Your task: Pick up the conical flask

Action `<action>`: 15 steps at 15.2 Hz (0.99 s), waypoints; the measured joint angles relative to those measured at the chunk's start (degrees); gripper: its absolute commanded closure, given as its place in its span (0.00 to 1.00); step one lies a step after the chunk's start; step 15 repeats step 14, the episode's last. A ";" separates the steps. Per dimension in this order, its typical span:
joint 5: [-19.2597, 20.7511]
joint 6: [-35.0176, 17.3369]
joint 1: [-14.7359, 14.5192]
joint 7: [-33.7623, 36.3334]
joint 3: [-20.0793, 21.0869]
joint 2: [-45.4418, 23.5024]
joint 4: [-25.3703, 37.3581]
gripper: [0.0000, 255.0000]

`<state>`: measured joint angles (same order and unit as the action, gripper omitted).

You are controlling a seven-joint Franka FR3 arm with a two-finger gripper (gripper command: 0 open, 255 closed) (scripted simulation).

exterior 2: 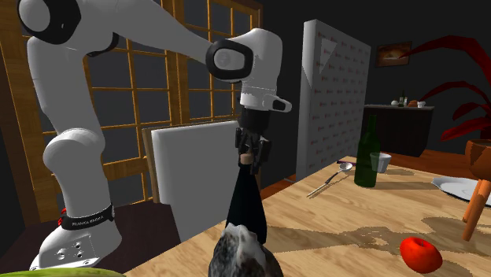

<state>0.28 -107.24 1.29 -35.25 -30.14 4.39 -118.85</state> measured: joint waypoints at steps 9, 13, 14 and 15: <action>0.76 6.71 -0.15 0.85 0.40 1.73 5.16 1.00; 0.84 9.71 -0.16 0.87 0.44 1.93 7.98 1.00; 0.87 10.12 -0.19 0.96 0.49 2.04 8.31 1.00; 0.87 10.12 -0.19 0.96 0.49 2.04 8.31 1.00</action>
